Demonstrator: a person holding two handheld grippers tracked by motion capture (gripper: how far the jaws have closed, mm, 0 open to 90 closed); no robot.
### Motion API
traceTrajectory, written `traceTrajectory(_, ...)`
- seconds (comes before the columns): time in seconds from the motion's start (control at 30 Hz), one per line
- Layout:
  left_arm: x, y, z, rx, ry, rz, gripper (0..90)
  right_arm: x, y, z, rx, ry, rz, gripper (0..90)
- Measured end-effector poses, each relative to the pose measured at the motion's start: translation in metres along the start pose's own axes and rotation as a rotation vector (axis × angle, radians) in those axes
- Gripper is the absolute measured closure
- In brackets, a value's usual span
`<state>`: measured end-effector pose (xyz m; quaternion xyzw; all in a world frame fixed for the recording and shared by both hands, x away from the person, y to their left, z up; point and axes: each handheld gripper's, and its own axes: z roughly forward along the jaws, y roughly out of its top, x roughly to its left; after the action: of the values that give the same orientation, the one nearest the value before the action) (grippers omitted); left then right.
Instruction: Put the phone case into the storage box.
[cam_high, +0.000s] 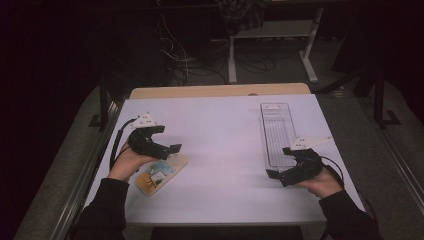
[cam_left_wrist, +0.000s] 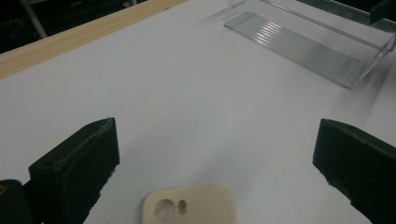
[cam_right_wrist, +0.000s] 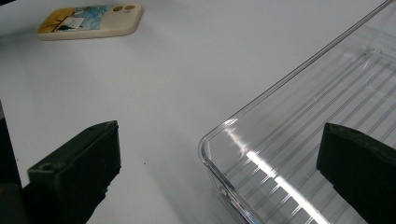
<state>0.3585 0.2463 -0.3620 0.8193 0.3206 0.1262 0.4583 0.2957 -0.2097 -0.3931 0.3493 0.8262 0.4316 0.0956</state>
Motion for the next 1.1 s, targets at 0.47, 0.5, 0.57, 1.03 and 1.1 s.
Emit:
traceTrajectory(0.47, 0.008, -0.002, -0.003, 0.049, 0.106, -0.041, 0.0, 0.000, 0.000, 0.001, 0.006, 0.000, -0.007, 0.0)
traceTrajectory(0.5, 0.008, -0.002, -0.003, 0.049, 0.106, -0.041, 0.0, 0.000, 0.000, 0.001, 0.006, 0.000, -0.007, 0.0)
traceTrajectory(0.57, 0.009, -0.001, -0.004, 0.062, 0.111, -0.029, 0.0, 0.000, 0.000, 0.001, 0.006, 0.000, -0.006, 0.0)
traceTrajectory(1.03, 0.010, -0.005, -0.014, 0.128, 0.100, -0.005, 0.0, -0.001, 0.000, 0.001, 0.006, -0.001, -0.005, 0.0)
traceTrajectory(1.1, 0.011, -0.006, -0.016, 0.142, 0.099, 0.007, 0.0, -0.001, 0.000, 0.001, 0.006, -0.002, -0.006, 0.0)
